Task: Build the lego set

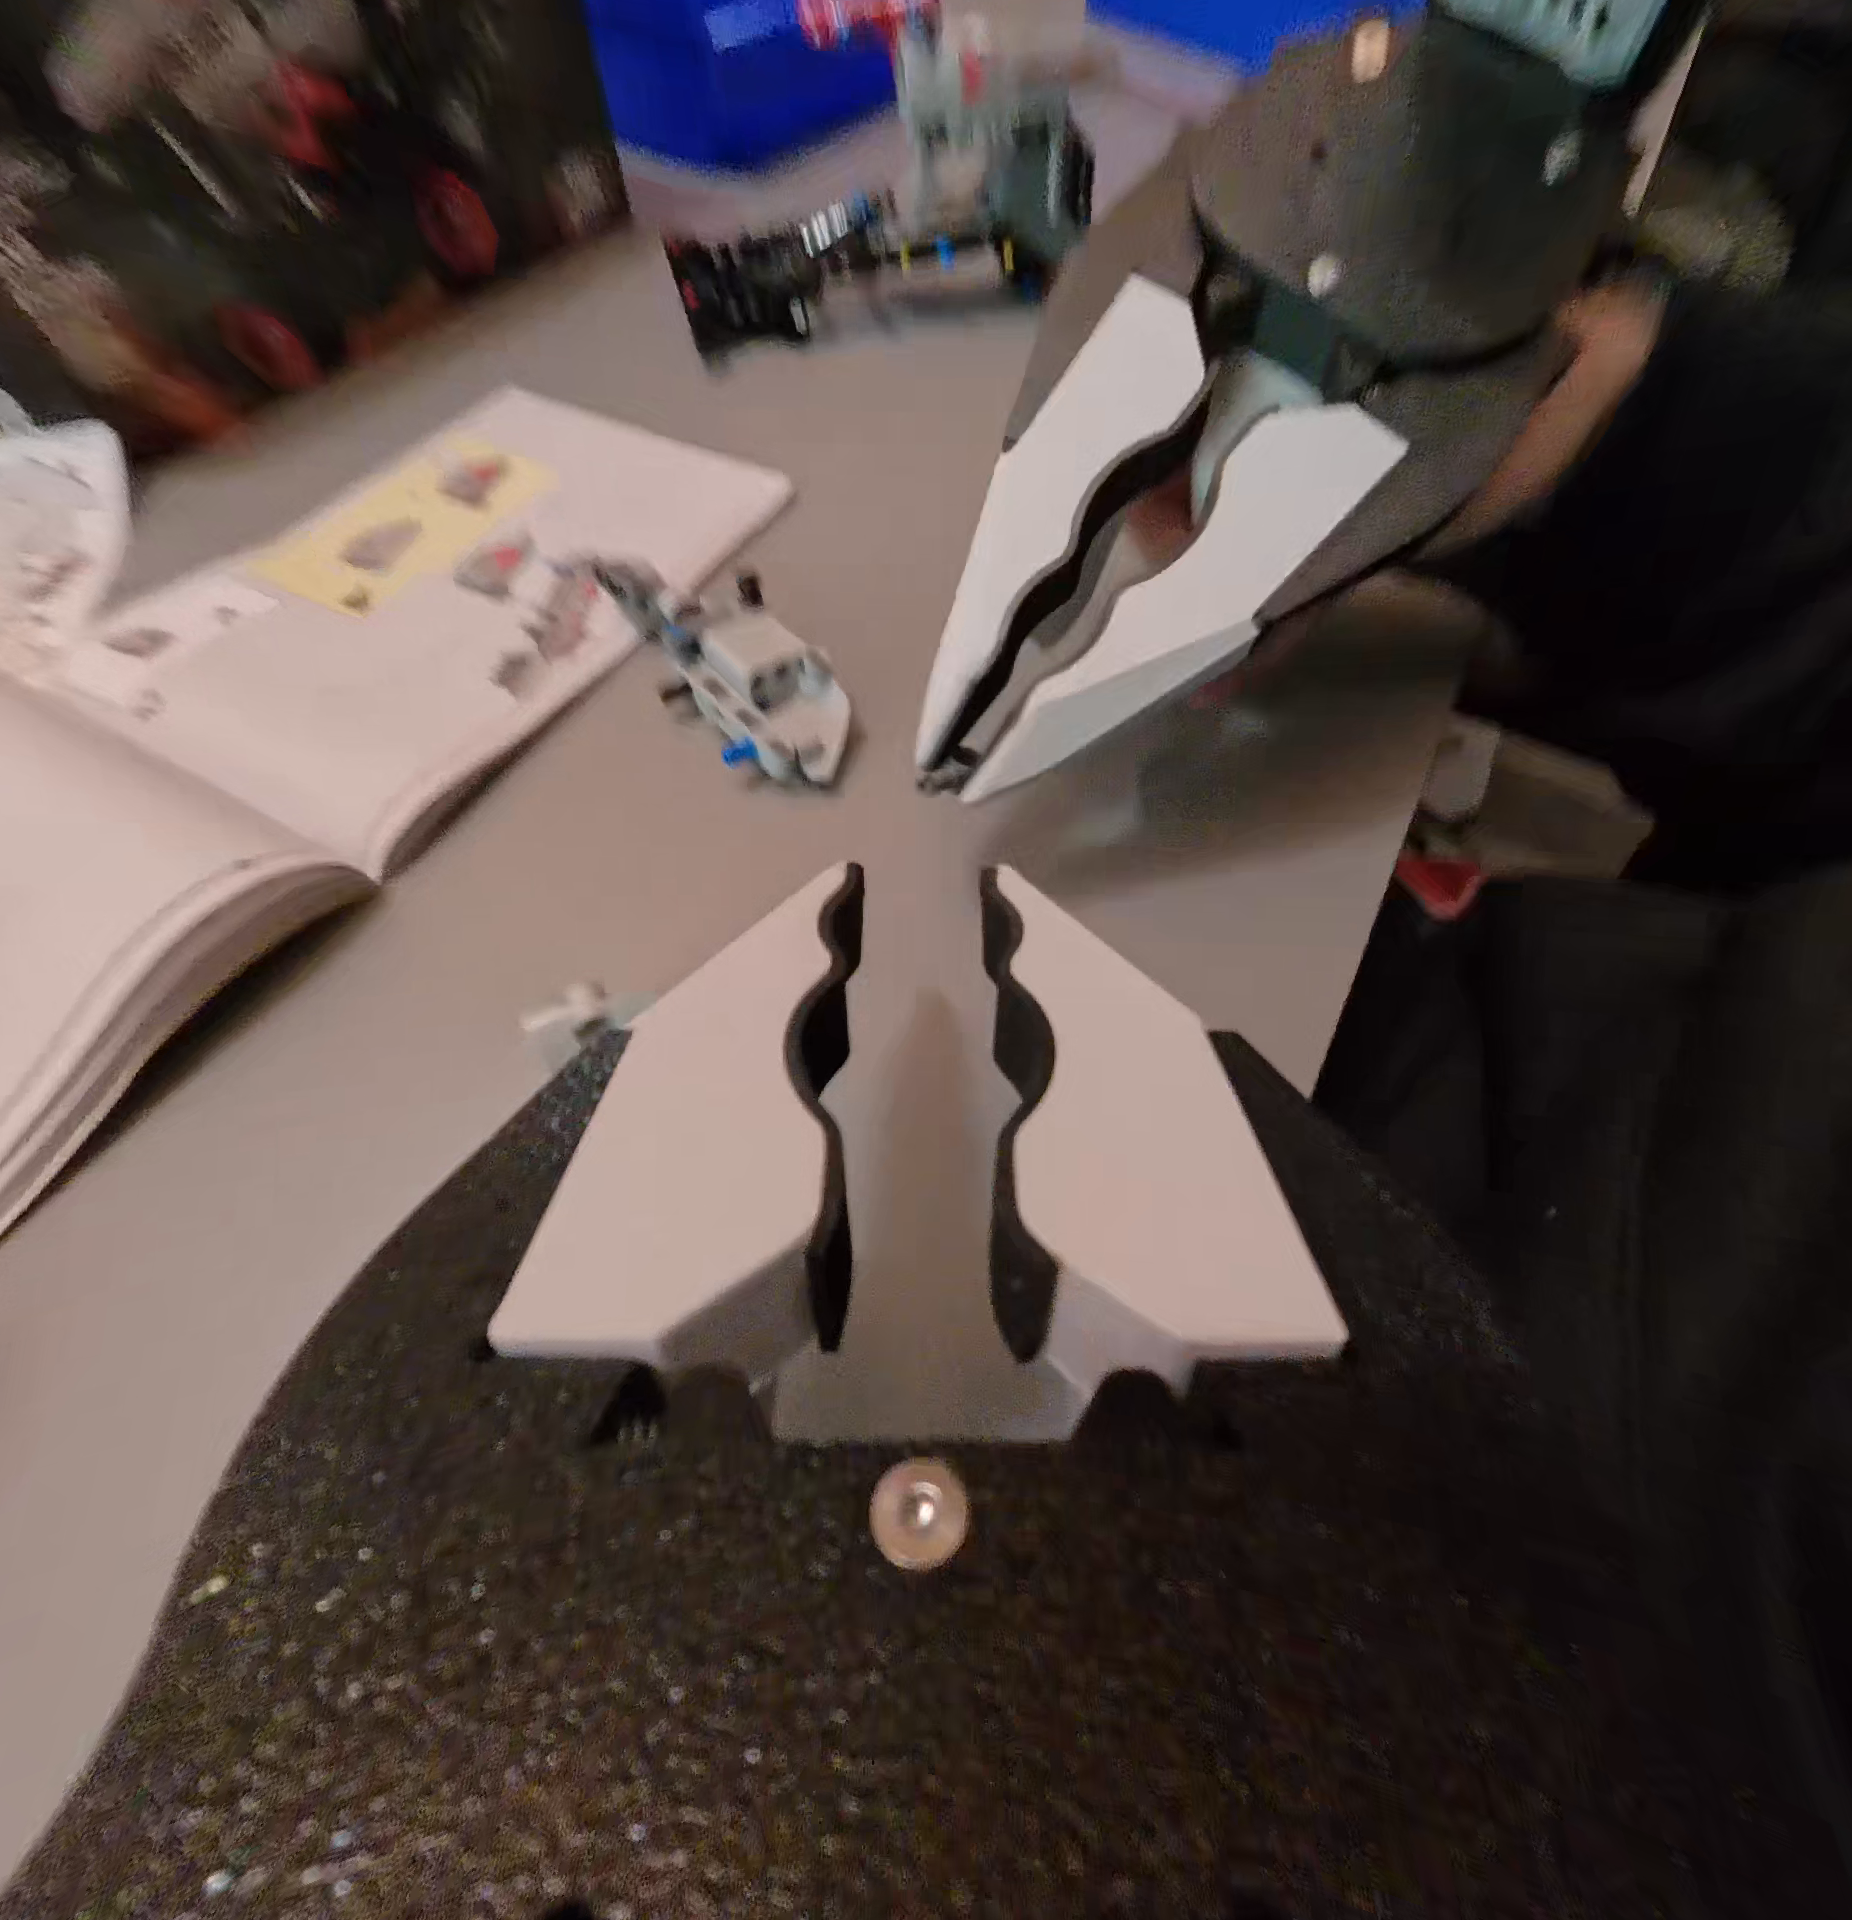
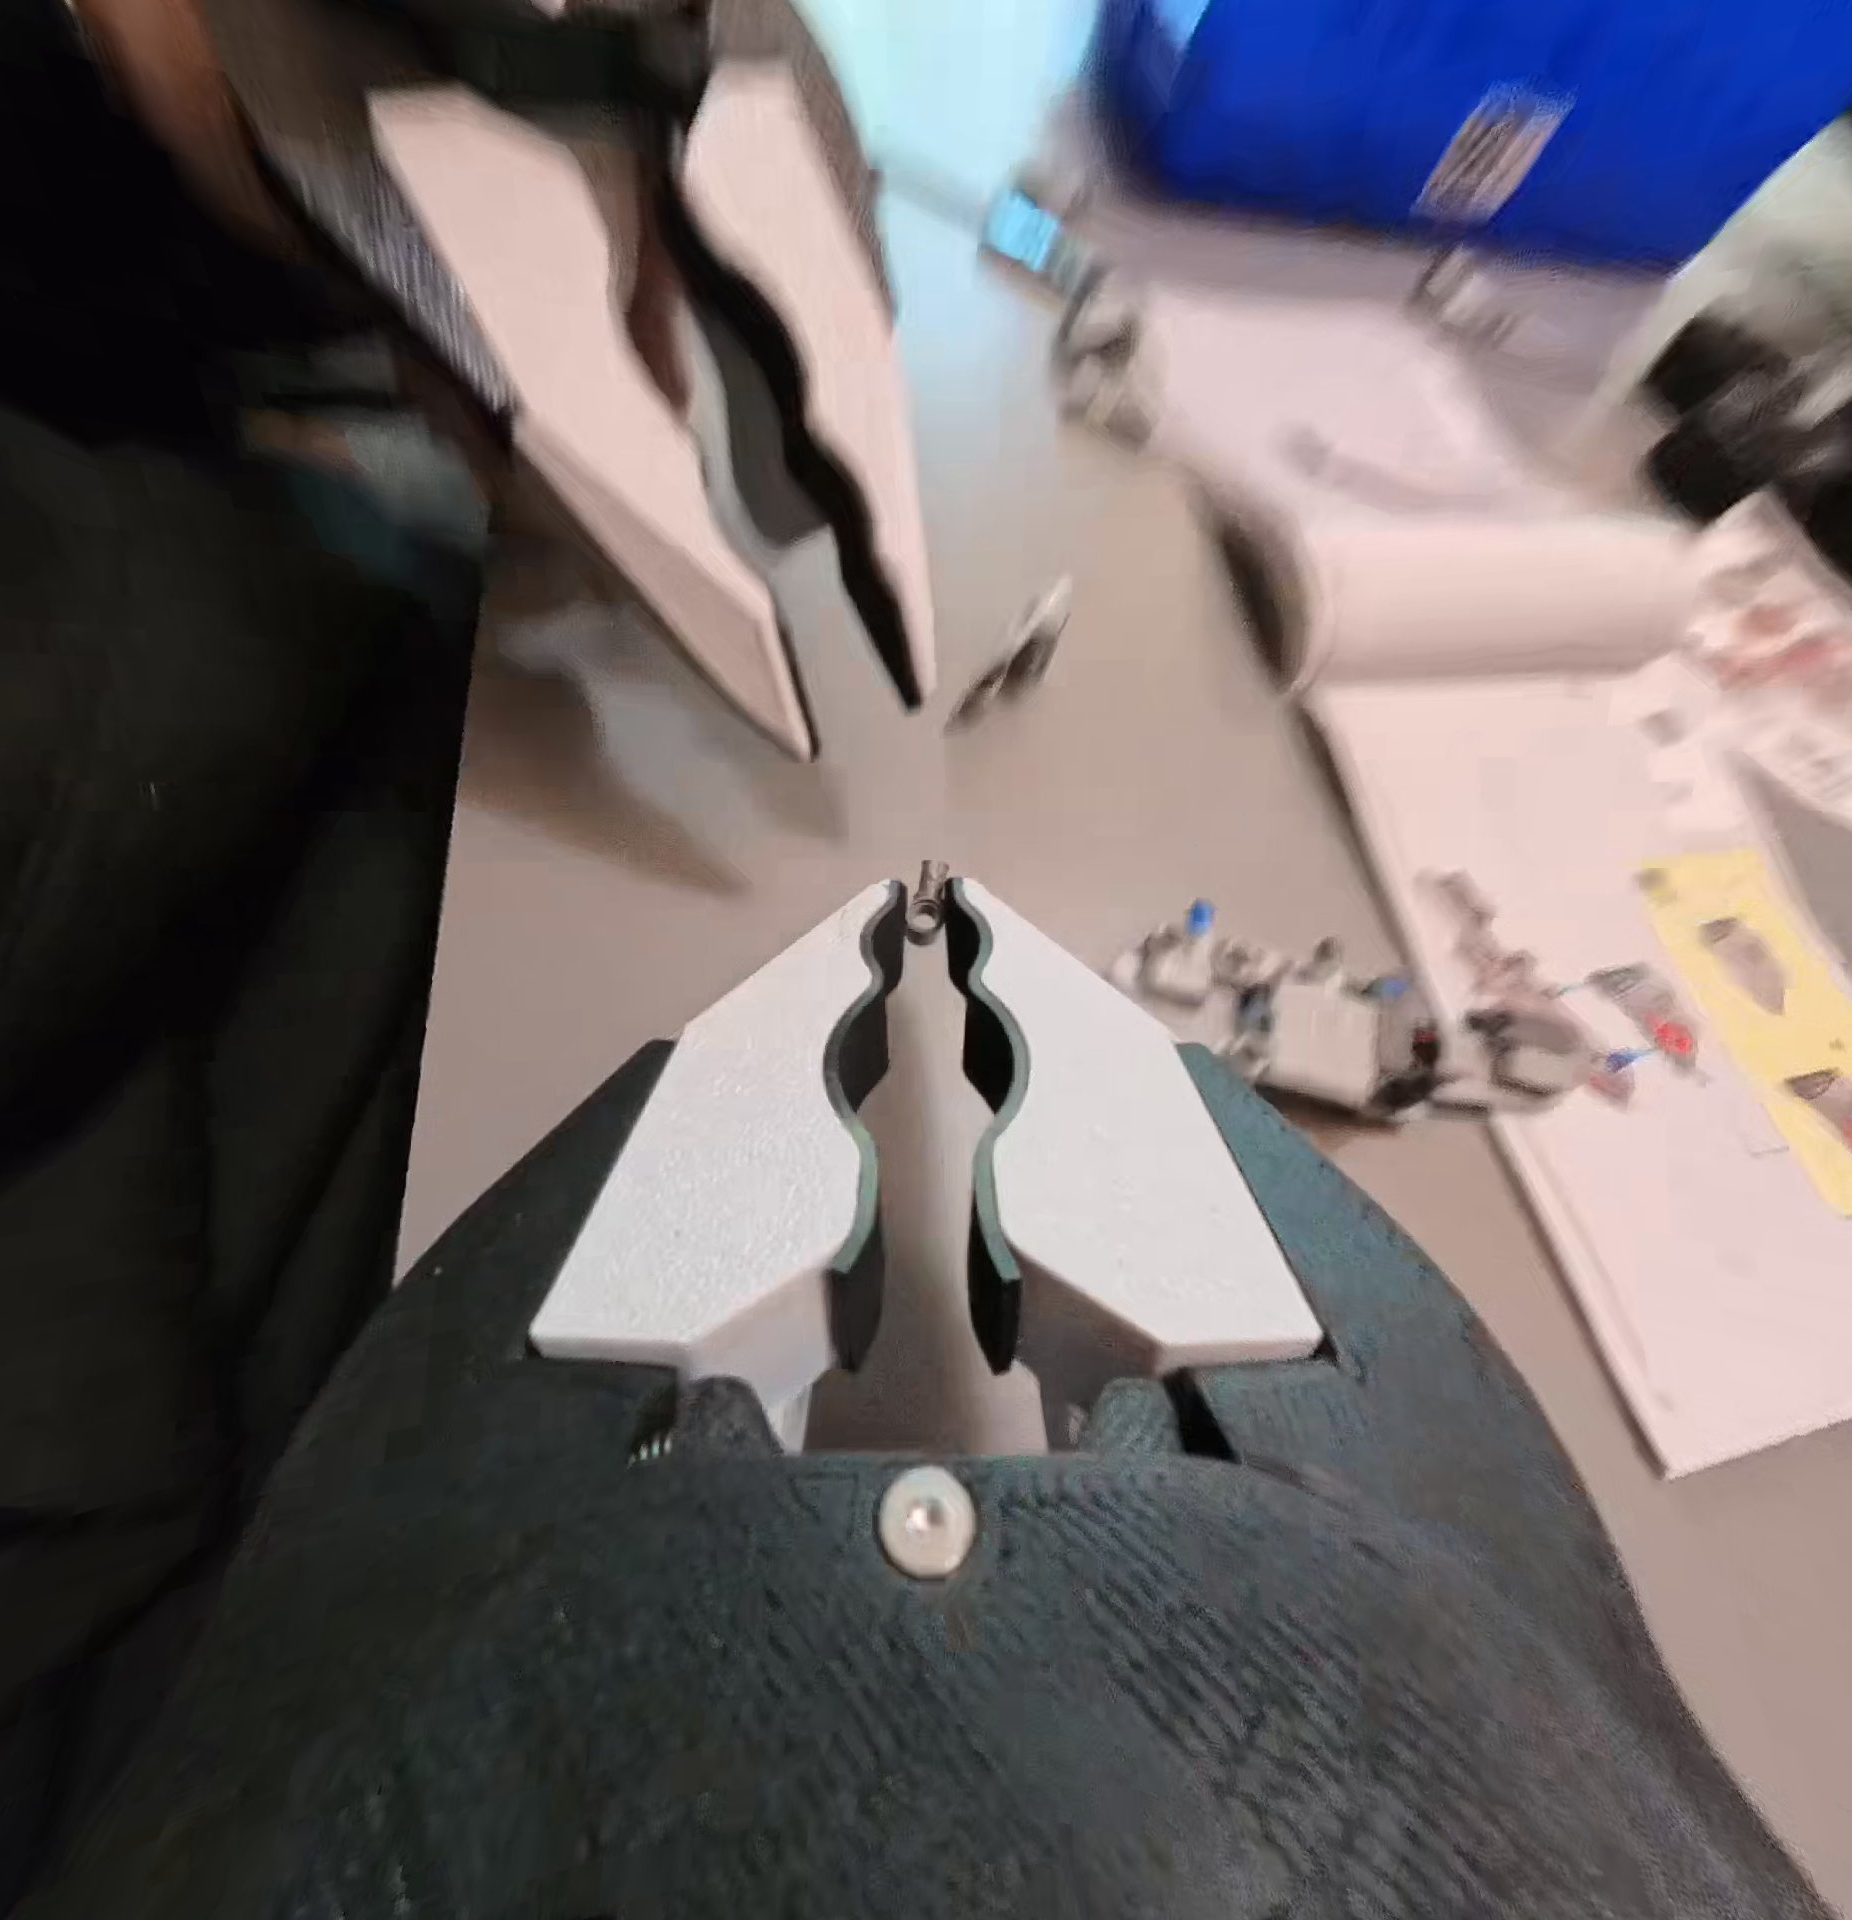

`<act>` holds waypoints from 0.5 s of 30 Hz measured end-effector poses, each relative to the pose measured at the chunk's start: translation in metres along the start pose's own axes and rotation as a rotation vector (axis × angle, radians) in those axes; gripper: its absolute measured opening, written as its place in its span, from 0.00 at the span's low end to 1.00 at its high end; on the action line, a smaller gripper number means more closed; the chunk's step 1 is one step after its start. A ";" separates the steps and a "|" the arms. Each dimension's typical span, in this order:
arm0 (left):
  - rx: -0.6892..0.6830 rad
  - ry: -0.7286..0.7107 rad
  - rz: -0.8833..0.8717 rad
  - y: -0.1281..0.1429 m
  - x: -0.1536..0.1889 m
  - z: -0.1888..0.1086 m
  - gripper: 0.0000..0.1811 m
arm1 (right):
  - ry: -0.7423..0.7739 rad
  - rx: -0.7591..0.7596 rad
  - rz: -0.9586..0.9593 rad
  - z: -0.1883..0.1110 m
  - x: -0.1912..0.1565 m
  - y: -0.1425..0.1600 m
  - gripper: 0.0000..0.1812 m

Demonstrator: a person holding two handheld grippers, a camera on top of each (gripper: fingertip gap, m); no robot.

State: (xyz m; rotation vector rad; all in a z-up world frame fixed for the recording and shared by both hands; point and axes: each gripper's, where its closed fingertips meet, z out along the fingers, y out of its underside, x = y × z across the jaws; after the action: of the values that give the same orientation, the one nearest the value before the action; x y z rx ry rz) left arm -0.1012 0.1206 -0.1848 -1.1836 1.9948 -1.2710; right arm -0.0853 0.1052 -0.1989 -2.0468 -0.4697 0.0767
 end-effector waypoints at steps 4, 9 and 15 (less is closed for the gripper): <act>0.302 0.101 -0.110 -0.051 -0.002 -0.020 0.08 | 0.006 0.480 0.210 -0.021 0.016 -0.074 0.03; 0.611 0.418 -0.340 -0.108 0.002 -0.047 0.08 | -0.102 0.899 0.259 -0.053 0.016 -0.124 0.03; 0.607 0.599 -0.464 -0.108 0.007 -0.048 0.08 | -0.127 1.029 0.266 -0.057 0.013 -0.138 0.03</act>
State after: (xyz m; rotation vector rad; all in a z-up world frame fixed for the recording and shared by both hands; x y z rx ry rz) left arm -0.0979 0.1161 -0.0660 -1.0519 1.4945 -2.4821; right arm -0.0997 0.1220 -0.0505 -1.0757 -0.1576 0.5028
